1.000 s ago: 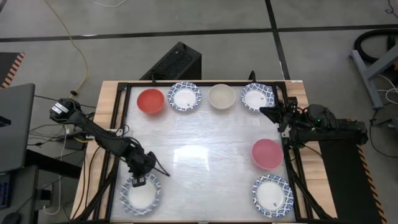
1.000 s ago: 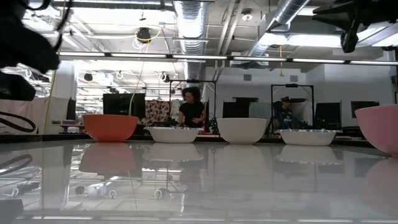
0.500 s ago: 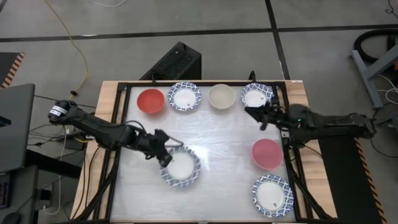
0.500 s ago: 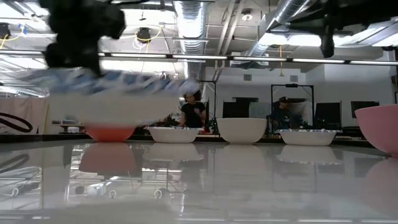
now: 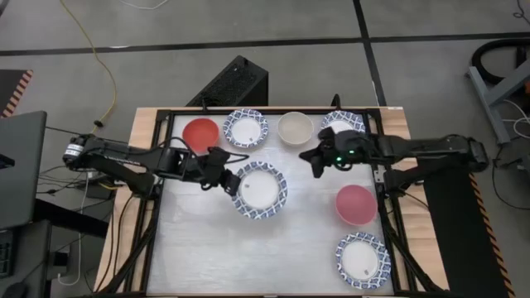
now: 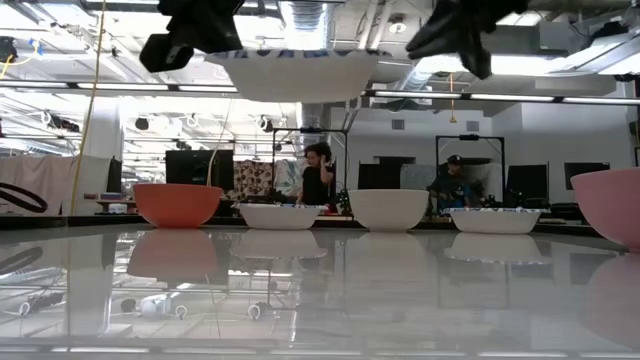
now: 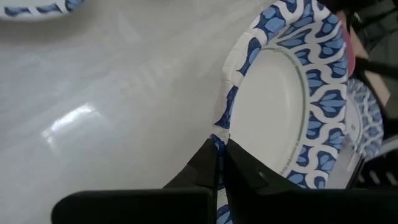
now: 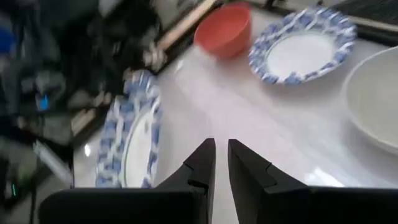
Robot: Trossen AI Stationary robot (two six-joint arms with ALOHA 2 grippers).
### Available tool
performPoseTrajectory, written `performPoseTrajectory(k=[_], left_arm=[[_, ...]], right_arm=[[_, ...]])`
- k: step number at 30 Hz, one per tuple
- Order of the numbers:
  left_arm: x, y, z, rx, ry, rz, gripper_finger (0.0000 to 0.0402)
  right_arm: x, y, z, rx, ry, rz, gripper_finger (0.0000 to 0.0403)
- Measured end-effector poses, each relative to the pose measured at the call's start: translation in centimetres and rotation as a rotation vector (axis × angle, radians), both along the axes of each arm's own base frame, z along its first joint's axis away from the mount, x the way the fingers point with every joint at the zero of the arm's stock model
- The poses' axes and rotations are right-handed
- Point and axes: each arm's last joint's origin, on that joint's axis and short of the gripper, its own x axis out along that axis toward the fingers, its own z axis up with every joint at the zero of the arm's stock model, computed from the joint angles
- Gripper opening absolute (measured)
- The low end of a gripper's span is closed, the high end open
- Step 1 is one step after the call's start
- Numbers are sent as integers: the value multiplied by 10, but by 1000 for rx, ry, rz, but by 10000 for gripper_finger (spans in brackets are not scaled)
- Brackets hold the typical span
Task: Nest bowls inside each other
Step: Stack the bottom left blue patterned bowl on top of the top left blue patterned bowl
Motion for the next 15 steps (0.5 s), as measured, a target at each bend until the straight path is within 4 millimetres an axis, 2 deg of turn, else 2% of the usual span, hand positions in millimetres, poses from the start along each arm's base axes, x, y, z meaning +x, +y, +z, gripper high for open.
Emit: performPoseTrajectory(k=[5,15], left_arm=[[1,9,1,22,-6,36,0],[1,12,2,77,-9,62,0]], right_arm=[[20,3,7,16,92,135,100],[46,3,-1,76,125,161,264]])
